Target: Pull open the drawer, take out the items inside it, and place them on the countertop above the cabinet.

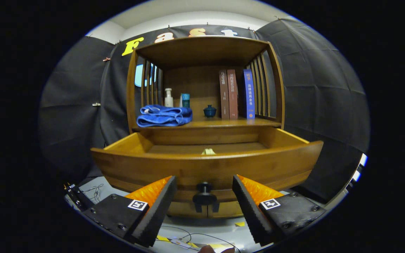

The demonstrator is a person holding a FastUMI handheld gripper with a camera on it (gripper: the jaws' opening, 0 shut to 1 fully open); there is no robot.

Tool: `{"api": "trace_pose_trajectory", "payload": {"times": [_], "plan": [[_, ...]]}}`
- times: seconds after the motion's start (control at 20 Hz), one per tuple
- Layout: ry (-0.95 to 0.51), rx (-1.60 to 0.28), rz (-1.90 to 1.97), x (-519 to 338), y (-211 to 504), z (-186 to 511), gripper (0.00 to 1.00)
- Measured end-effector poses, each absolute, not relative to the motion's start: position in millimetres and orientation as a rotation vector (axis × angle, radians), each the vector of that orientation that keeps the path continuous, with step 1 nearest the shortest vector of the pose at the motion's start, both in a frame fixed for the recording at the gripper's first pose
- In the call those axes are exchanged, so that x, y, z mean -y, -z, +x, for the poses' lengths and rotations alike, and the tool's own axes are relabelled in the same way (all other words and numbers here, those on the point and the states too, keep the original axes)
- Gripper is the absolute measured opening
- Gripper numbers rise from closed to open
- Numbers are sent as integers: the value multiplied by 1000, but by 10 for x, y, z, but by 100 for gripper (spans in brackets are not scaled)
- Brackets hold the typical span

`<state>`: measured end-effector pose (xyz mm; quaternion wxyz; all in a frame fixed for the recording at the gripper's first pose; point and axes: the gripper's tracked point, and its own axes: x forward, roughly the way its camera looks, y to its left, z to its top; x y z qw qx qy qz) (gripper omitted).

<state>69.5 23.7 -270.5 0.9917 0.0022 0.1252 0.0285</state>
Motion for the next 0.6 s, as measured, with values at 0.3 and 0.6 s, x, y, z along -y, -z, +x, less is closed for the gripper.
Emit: {"api": "trace_pose_trajectory", "payload": {"times": [0.3, 0.6], "plan": [[-92, -254, 10, -181, 2051, 1000, 100], [-80, -638, -31, -290, 2528, 1913, 100]]}}
